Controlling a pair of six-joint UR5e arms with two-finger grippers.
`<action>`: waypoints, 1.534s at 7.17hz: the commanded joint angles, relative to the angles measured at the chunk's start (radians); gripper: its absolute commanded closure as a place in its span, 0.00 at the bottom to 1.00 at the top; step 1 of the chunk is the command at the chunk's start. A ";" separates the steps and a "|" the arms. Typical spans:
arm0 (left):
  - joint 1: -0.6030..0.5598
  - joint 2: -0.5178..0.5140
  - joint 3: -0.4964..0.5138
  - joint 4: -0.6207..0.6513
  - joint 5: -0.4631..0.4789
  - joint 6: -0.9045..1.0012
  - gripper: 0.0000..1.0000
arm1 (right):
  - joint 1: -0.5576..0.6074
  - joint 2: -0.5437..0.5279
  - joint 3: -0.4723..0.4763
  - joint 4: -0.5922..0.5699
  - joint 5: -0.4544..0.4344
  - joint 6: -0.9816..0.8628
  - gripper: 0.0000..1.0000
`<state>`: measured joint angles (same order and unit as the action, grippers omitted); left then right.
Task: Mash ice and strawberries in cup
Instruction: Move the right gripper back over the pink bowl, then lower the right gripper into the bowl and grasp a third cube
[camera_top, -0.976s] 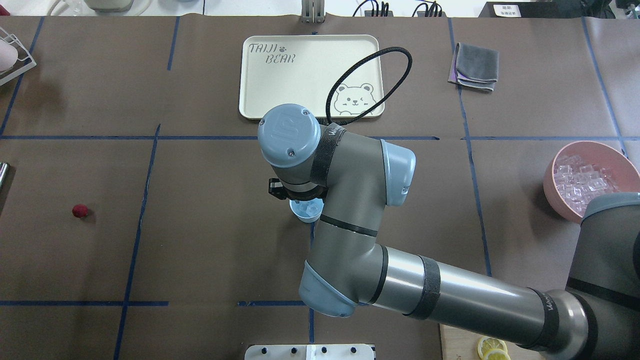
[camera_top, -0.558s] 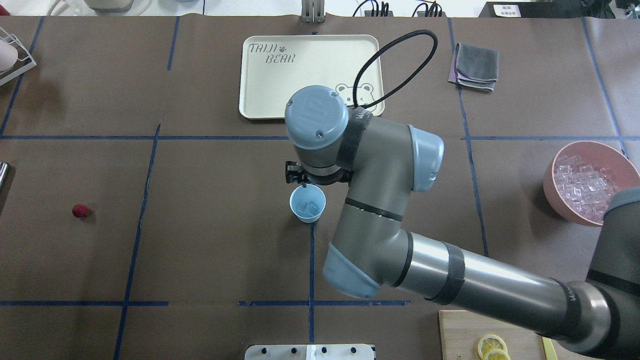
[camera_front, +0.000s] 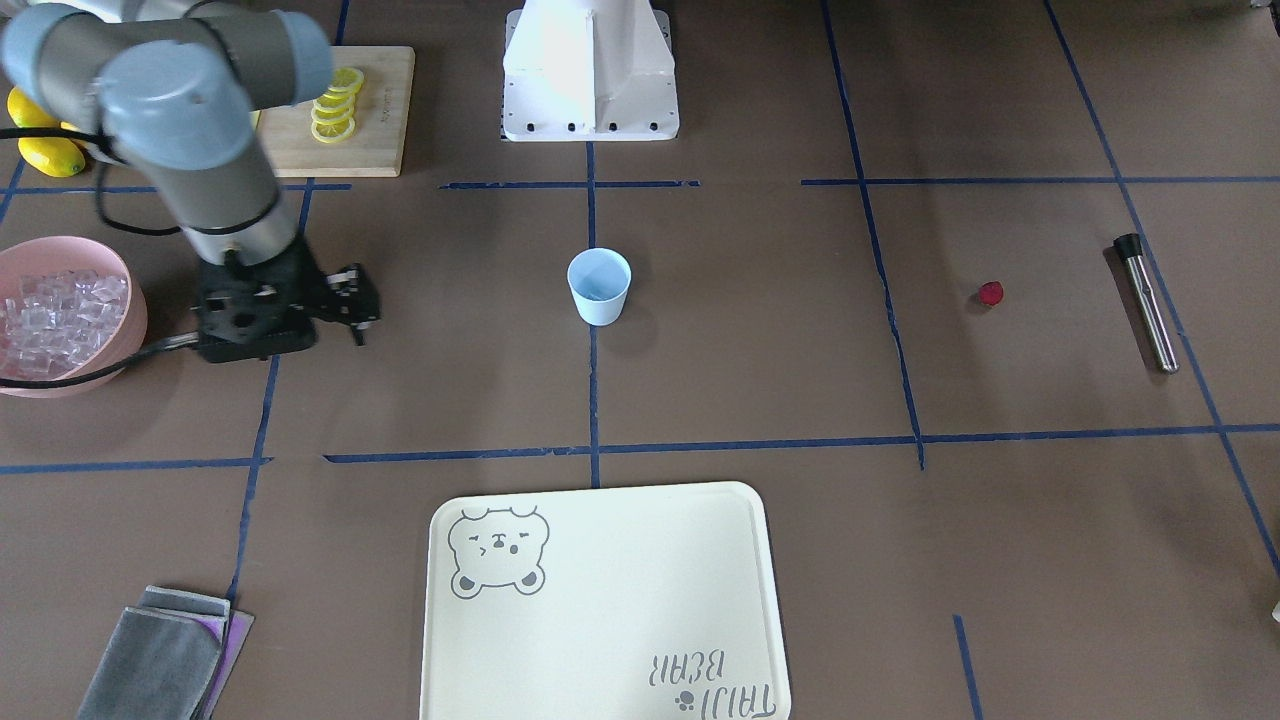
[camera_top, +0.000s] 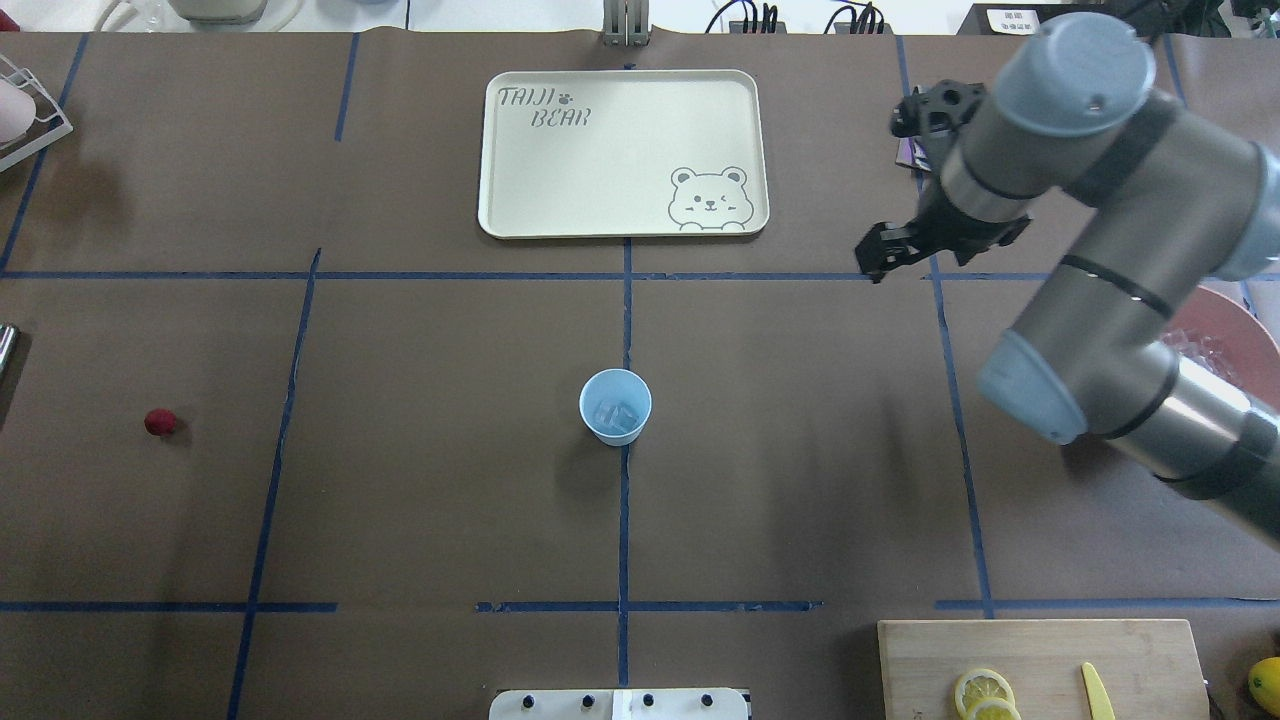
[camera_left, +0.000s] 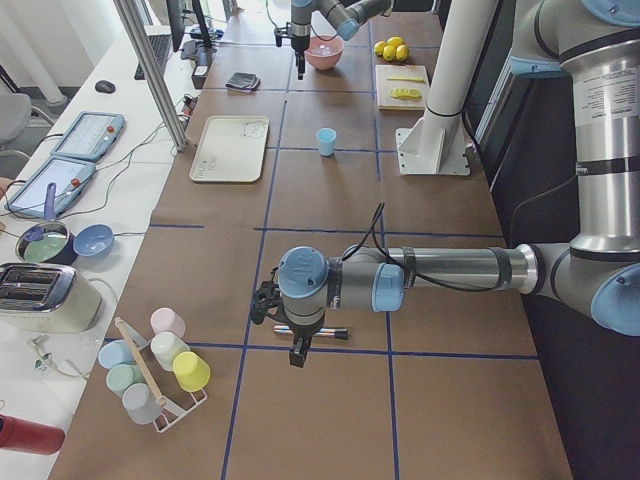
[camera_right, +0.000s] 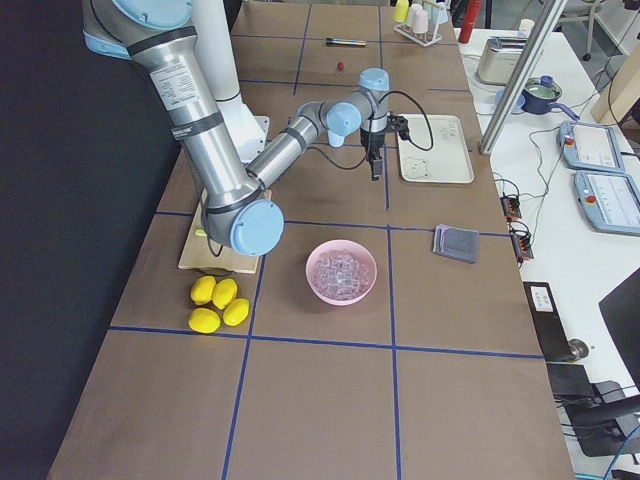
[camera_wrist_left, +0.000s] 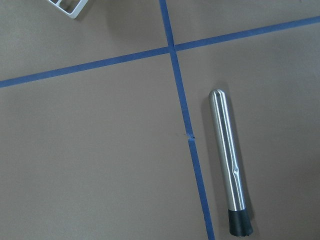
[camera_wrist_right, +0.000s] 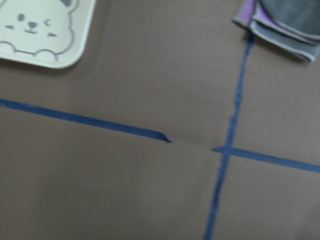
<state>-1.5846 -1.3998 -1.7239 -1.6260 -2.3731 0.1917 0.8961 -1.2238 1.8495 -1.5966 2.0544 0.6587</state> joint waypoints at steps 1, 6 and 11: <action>0.000 -0.005 0.000 0.000 0.000 0.000 0.00 | 0.209 -0.301 0.014 0.231 0.158 -0.263 0.00; 0.000 -0.007 -0.006 0.000 0.000 0.000 0.00 | 0.287 -0.416 -0.058 0.238 0.191 -0.429 0.02; 0.000 -0.007 -0.006 0.000 0.000 0.000 0.00 | 0.207 -0.428 -0.059 0.238 0.136 -0.409 0.13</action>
<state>-1.5846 -1.4066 -1.7303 -1.6268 -2.3731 0.1917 1.1168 -1.6486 1.7921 -1.3589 2.1955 0.2504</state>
